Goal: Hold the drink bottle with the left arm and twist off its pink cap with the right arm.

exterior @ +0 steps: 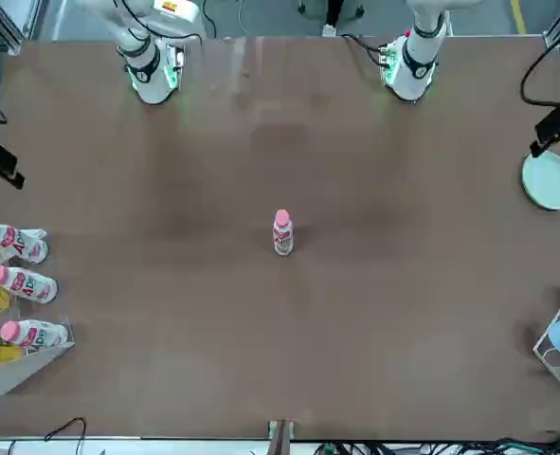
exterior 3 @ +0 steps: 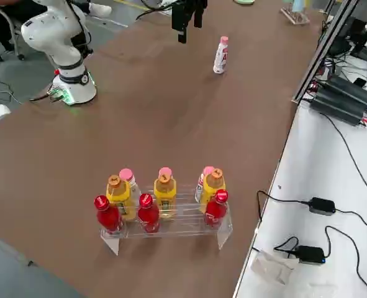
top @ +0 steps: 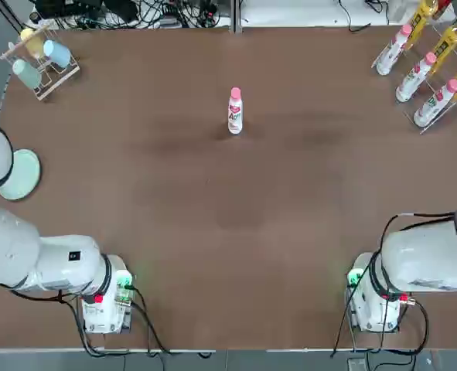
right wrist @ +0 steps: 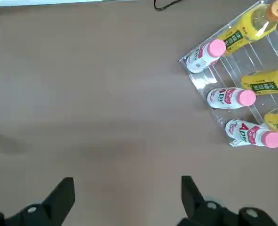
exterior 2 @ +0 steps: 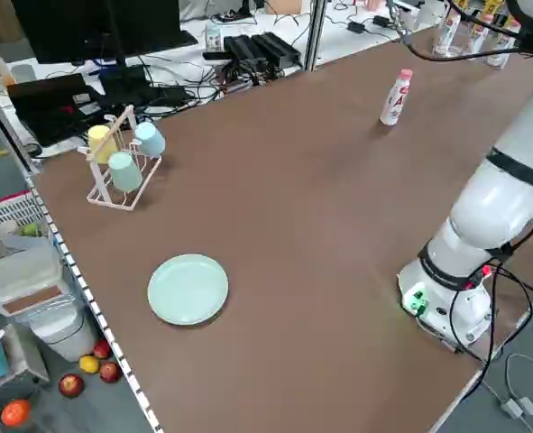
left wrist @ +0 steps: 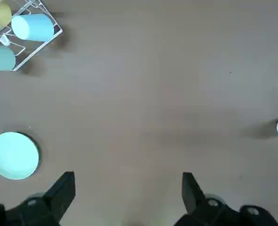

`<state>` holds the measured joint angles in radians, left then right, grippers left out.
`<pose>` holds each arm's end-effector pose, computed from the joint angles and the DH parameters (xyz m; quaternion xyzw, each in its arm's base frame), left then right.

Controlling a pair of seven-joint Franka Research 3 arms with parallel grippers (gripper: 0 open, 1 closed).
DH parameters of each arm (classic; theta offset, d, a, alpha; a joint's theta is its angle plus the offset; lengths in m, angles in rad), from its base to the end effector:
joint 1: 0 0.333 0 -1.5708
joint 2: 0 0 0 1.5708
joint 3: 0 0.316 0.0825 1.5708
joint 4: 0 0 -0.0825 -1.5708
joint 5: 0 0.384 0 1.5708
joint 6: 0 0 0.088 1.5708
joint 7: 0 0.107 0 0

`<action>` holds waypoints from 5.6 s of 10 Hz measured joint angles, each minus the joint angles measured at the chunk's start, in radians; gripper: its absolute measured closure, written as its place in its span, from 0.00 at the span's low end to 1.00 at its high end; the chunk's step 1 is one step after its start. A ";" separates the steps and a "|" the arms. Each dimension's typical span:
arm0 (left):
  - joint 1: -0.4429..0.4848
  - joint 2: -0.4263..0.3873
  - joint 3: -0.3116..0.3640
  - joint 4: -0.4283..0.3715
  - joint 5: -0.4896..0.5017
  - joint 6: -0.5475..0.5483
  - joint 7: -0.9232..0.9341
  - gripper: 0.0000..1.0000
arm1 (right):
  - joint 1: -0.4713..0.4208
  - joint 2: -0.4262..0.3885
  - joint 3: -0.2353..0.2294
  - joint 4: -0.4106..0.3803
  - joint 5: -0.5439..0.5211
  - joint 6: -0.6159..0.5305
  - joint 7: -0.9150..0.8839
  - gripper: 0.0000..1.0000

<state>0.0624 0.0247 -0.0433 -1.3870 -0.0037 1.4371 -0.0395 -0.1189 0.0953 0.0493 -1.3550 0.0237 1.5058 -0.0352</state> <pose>0.5469 0.0104 0.6844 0.9995 0.0290 0.0127 0.0025 0.5759 -0.0392 0.6659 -0.9994 0.0163 -0.0285 0.0127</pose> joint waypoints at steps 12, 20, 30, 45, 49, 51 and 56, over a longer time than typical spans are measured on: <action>0.070 0.054 -0.028 -0.014 -0.155 -0.004 -0.802 0.00 | 0.000 0.000 0.000 0.000 0.000 0.000 0.000 0.00; 0.142 0.431 -0.047 -0.062 -0.780 0.192 -1.078 0.00 | 0.000 0.000 -0.001 0.000 0.000 0.000 0.000 0.00; -0.058 0.601 -0.122 -0.127 -0.914 0.531 -1.112 0.00 | 0.000 0.000 -0.001 0.000 0.000 0.001 0.000 0.00; -0.228 0.693 -0.207 -0.250 -1.028 0.790 -0.948 0.00 | 0.000 0.000 0.000 0.000 0.001 0.001 0.000 0.00; -0.271 0.736 -0.207 -0.249 -1.041 0.858 -0.945 0.00 | 0.000 0.000 0.003 -0.001 0.001 0.018 0.000 0.00; -0.309 0.754 -0.207 -0.249 -1.094 0.886 -0.929 0.00 | -0.001 0.000 0.001 -0.001 0.001 0.018 0.000 0.00; -0.330 0.755 -0.207 -0.247 -1.129 0.907 -0.928 0.00 | -0.006 0.000 0.006 -0.001 0.003 0.013 0.000 0.00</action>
<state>-0.2679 0.7796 -0.2504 -1.6338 -1.1322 2.3437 -0.9677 -0.1251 0.0956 0.0553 -1.3557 0.0272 1.5193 -0.0349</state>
